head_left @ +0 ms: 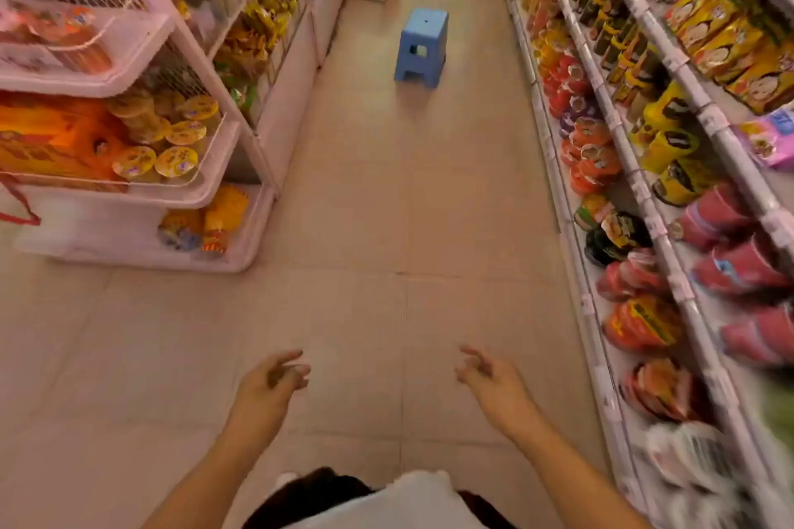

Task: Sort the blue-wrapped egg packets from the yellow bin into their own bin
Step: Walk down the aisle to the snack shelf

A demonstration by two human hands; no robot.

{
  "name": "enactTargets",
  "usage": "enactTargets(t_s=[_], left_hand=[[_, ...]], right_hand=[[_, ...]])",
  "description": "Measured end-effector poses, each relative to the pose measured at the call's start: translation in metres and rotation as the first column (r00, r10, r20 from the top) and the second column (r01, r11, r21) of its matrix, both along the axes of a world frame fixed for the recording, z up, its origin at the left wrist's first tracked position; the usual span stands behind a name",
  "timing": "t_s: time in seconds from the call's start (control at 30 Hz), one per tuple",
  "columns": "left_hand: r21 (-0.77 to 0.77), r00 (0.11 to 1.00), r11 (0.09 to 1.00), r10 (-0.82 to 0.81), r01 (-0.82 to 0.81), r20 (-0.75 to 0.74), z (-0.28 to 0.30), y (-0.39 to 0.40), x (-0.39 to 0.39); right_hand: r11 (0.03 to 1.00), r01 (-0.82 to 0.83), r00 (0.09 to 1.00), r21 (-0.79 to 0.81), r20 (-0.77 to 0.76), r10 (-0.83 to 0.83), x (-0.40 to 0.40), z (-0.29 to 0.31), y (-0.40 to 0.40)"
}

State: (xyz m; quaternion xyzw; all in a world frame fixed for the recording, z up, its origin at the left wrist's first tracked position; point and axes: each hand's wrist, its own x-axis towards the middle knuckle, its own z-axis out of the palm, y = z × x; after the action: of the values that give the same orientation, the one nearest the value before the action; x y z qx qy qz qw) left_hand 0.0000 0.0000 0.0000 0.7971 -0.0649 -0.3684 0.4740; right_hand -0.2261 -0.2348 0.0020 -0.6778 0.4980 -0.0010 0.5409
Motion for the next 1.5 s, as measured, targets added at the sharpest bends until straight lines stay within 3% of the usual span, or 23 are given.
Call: enactTargets(t_s=[0.3,0.5,0.67,0.83,1.07,1.5], left_hand=[[0.034,0.998,0.999,-0.032,0.034,-0.049,-0.012,-0.053,-0.015],[0.058,0.985,0.987,-0.144,0.150,-0.090,-0.027,-0.107,0.071],[0.060,0.950,0.955,-0.279,0.289,-0.140,-0.016,-0.158,0.162],[0.085,0.944,0.945,-0.305,0.316,-0.128,-0.010,-0.211,0.255],[0.096,0.949,0.946,-0.300,0.309,-0.101,-0.013,-0.313,0.335],[0.046,0.983,0.984,-0.171,0.175,-0.065,-0.001,-0.534,0.467]], right_hand=[[0.982,-0.097,0.990,0.165,-0.081,0.111,0.017,-0.016,-0.028],[0.972,-0.175,0.969,0.155,-0.149,0.199,0.103,-0.020,-0.061],[0.985,-0.132,0.976,0.109,-0.158,0.149,0.195,-0.003,-0.105],[0.988,-0.126,0.981,0.091,-0.134,0.137,0.276,0.000,-0.151],[0.989,-0.082,0.993,0.123,-0.074,0.091,0.362,-0.015,-0.256],[0.974,-0.212,0.974,0.081,-0.067,0.217,0.502,0.005,-0.501]])
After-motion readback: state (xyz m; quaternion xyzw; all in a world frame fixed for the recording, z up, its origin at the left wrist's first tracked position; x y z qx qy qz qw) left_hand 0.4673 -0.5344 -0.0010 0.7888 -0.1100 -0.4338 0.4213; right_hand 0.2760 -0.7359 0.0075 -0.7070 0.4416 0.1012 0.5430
